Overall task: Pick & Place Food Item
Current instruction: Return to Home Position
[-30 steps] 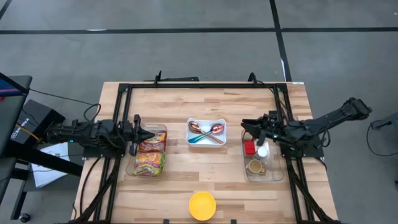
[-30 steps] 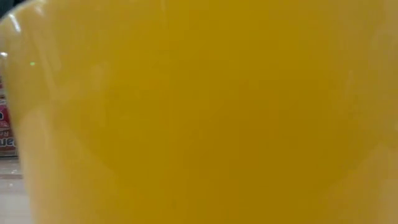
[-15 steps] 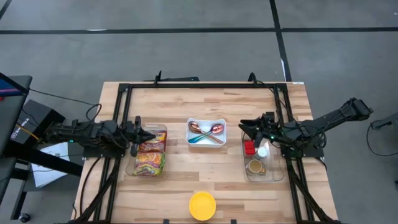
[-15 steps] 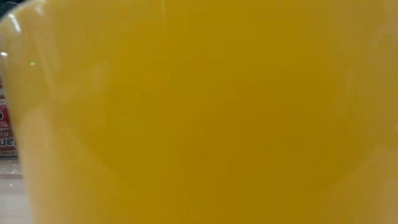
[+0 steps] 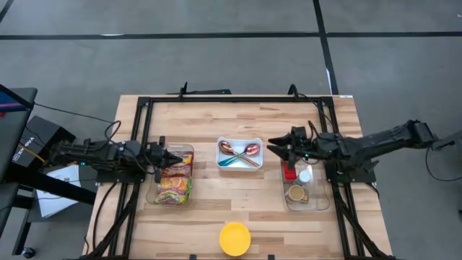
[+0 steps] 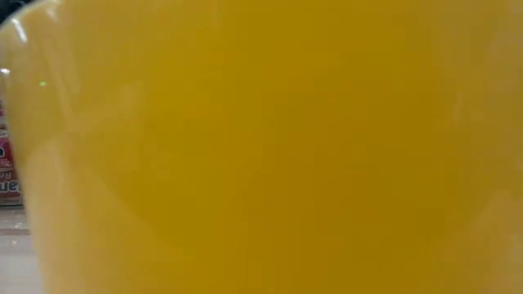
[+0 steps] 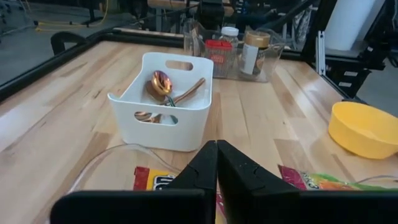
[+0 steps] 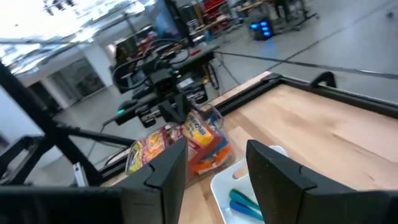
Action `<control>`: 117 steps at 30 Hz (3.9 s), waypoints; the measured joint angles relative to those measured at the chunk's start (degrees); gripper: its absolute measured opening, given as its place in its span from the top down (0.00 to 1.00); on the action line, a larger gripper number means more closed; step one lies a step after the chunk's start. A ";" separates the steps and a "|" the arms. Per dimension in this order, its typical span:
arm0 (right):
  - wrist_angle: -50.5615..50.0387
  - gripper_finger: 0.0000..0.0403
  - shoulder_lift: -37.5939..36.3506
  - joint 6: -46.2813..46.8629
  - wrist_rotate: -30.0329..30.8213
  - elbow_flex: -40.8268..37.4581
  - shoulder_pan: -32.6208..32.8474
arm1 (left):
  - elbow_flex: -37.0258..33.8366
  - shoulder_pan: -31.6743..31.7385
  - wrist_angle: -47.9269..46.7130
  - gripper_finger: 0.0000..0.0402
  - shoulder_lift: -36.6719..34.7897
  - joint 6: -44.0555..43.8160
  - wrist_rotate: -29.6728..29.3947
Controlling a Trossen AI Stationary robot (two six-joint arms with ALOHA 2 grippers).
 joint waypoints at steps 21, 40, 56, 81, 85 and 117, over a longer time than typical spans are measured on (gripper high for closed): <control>9.43 0.61 15.64 -13.98 -30.08 0.00 -16.16 | 0.00 0.00 1.43 0.97 5.29 -0.02 0.00; 36.60 0.61 7.15 -12.88 -21.52 -23.82 -4.96 | 0.00 -0.02 1.63 0.96 5.29 -0.02 -0.02; 31.17 0.61 -5.90 -14.15 -21.72 -25.68 -8.43 | 0.00 -0.02 1.65 0.96 5.29 -0.02 0.00; -17.53 0.61 -50.28 -11.99 -25.72 -25.73 -11.07 | 0.11 -0.07 3.60 0.96 6.40 -0.01 -0.24; -18.16 0.61 -50.28 -11.99 -25.68 -25.73 -11.03 | 0.09 -0.07 4.31 0.96 6.71 0.00 -0.22; -19.24 0.61 -48.64 -11.97 -25.52 -25.77 -11.03 | 0.04 -0.07 4.23 0.96 6.74 0.00 -0.17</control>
